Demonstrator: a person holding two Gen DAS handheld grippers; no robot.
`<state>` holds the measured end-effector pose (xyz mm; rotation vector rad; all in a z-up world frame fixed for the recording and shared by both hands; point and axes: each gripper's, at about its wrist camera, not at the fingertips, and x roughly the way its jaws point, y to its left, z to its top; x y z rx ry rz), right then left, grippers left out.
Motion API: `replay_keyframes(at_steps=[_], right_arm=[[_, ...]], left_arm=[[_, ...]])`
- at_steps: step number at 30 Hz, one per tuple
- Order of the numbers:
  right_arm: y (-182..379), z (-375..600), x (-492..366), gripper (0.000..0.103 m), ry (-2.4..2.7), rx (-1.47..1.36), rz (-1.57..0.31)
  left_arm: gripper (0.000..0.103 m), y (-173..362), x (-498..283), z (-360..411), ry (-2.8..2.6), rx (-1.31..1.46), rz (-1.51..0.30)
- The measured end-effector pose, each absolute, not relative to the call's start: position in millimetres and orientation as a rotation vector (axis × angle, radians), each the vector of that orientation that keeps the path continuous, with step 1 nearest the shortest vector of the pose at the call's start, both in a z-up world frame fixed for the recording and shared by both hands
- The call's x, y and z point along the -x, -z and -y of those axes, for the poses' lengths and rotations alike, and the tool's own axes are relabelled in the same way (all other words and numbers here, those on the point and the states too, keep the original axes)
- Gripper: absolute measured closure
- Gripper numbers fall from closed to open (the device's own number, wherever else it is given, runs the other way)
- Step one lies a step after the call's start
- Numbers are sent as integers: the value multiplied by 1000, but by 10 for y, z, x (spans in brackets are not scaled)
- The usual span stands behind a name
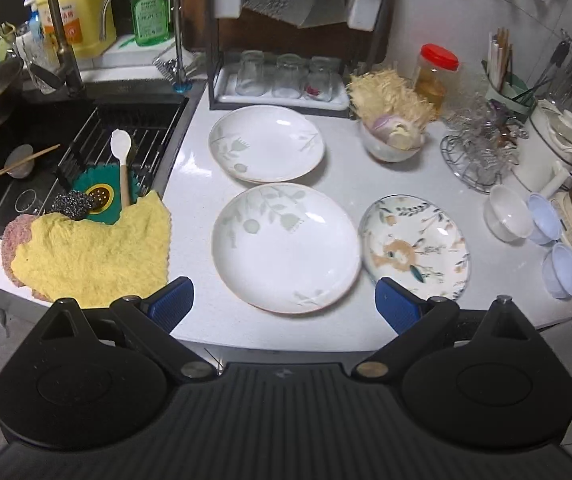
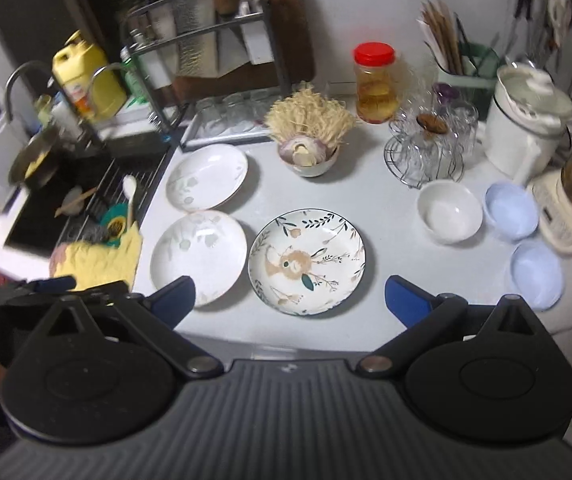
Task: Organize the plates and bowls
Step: 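Move both grippers toward the rim of the larger leaf-print plate, then close both grippers on the rim of the larger leaf-print plate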
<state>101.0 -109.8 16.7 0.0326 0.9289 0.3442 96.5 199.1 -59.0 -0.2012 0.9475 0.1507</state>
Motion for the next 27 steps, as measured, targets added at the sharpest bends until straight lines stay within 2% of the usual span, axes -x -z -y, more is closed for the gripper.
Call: replay_keyframes(at_steps=[10,22,23,27], right_arm=[[664,612,-1038,0,-308,-83,-805],[1408,128,-1459,3,-318,-250,-1027],[1454,94,-1470,5,-322,-271,-1045],[1615,-44,-1503,22,-319,-294,-1091]], left_arm=[[4,1159,-1275,-2531,-162,246,-960],[4,1802,-1695,-2997,-124,306,-1034],[4,1839,-1735,-3018,-120,314,-1038],[4,1953,-1883,-3097,-75,336,-1037]])
